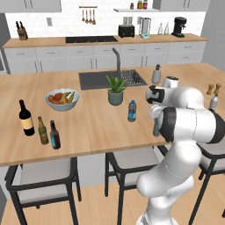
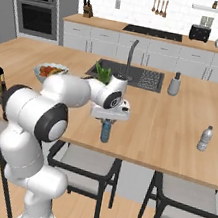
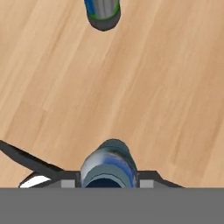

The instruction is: Move the plastic bottles in the middle to the plastics group, and the glass bottles in the middle to the glass group.

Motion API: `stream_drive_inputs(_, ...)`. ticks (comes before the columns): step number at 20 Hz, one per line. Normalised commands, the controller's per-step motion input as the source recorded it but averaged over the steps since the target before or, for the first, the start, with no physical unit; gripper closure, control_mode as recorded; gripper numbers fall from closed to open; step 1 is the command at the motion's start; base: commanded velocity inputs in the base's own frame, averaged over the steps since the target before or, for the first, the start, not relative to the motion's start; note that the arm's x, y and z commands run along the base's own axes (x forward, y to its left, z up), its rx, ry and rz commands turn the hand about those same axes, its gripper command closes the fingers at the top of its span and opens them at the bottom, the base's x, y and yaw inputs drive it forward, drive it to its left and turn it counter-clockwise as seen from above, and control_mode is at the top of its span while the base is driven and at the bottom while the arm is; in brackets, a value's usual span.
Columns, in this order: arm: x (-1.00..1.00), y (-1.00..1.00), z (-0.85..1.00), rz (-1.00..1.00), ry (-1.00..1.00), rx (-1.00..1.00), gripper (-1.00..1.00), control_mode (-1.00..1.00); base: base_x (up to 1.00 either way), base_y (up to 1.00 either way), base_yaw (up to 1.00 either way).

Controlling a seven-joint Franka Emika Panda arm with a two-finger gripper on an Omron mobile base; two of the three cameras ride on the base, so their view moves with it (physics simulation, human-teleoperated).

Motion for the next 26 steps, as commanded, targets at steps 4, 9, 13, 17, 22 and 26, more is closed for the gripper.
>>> stream_drive_inputs(4,-0.38,-0.48,0.27,-0.08,0.0,0.03,1.0,-1.0,0.0,0.0,0.0)
stream_drive_inputs(9,-0.3,-0.59,0.33,-0.14,-0.02,0.0,1.0,-1.0,0.0,0.0,0.0)
stream_drive_inputs(13,-0.16,-0.69,0.32,-0.18,-0.08,0.0,1.0,-1.0,0.0,0.0,0.0)
stream_drive_inputs(17,-0.03,-0.72,0.28,-0.22,-0.07,0.0,1.0,-1.0,0.0,0.0,0.0)
stream_drive_inputs(22,0.0,-0.75,0.17,-0.26,-0.05,0.01,1.0,-1.0,0.0,0.0,0.0)
stream_drive_inputs(26,0.01,-0.78,0.07,-0.32,0.0,0.0,1.0,-1.0,0.0,0.0,0.0)
